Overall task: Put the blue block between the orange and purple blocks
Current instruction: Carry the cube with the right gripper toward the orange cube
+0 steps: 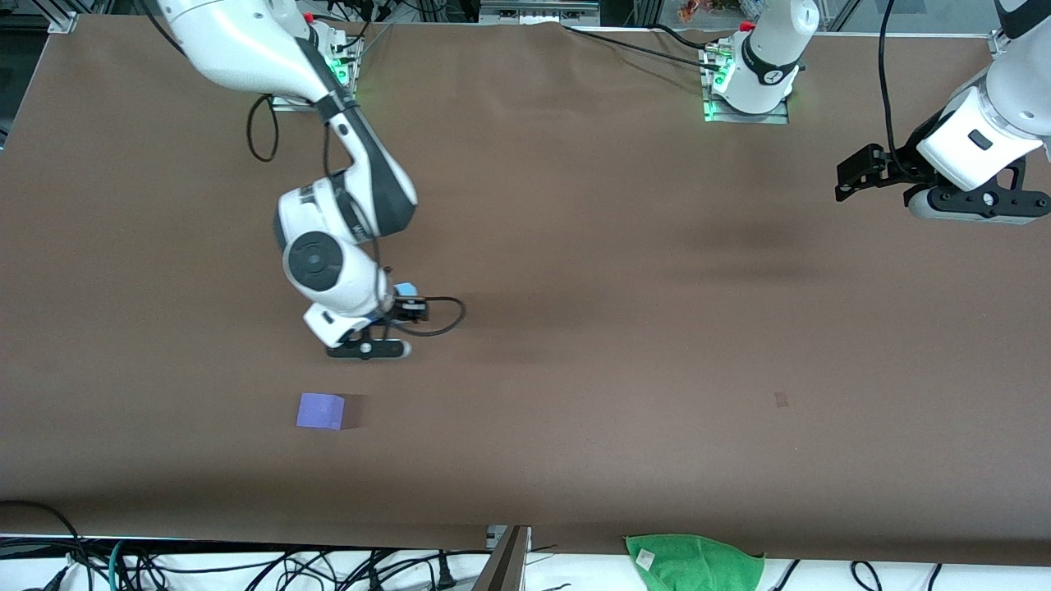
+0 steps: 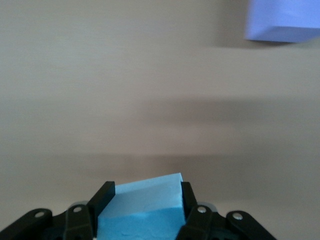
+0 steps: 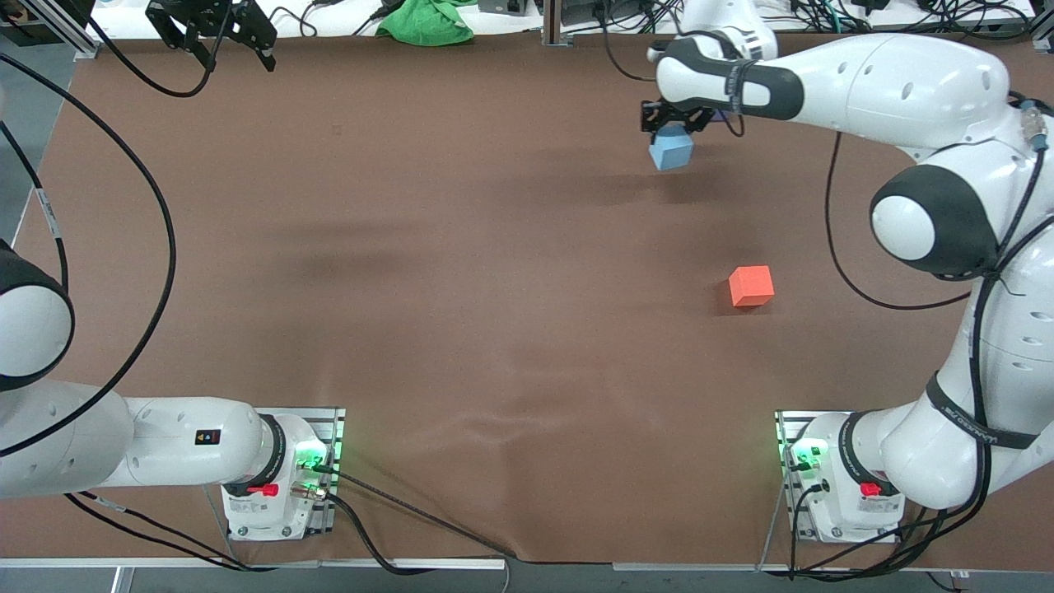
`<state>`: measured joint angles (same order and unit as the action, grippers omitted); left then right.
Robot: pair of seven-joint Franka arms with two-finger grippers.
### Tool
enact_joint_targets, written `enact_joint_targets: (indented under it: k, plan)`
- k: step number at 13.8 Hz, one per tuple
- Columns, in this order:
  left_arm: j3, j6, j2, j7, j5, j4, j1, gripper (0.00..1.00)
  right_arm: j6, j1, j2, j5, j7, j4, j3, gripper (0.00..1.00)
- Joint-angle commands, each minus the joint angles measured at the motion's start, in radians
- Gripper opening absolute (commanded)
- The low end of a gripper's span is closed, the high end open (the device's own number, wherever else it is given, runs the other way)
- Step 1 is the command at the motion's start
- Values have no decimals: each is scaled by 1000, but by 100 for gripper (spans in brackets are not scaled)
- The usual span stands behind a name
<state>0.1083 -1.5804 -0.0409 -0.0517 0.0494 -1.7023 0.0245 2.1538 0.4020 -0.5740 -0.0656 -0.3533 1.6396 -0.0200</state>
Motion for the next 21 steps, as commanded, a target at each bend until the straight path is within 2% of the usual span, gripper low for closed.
enact_joint_targets:
  k: [1, 4, 5, 7, 10, 14, 17, 18, 19, 20, 21]
  plan:
    - [4, 20, 7, 13, 7, 23, 6, 100, 102, -15, 112, -17, 57, 192, -52, 16]
    - [4, 20, 7, 13, 7, 23, 6, 100, 269, -17, 122, -19, 106, 311, -118, 16]
    - [4, 20, 7, 13, 7, 23, 6, 100, 287, -23, 122, -23, 105, 328, -121, 16]
    - [4, 20, 7, 13, 7, 23, 6, 100, 288, -23, 122, -92, 102, 345, -123, 16]
    - [4, 20, 7, 13, 7, 23, 6, 100, 291, -23, 115, -129, 88, 367, -121, 17]
    - [4, 20, 7, 13, 7, 23, 6, 100, 423, -22, 115, -134, 97, 463, -120, 18]
    - [4, 20, 7, 13, 7, 23, 6, 100, 426, -22, 114, -134, 103, 464, -120, 18]
    - [4, 20, 7, 13, 7, 23, 6, 100, 426, -22, 112, -134, 103, 464, -120, 24]
    - [4, 20, 7, 13, 7, 23, 6, 100, 423, -23, 112, -134, 102, 460, -120, 49]
    - [4, 20, 7, 13, 7, 23, 6, 100, 422, -22, 112, -134, 100, 454, -121, 99]
    - [4, 20, 7, 13, 7, 23, 6, 100, 420, -23, 114, -134, 112, 445, -121, 100]
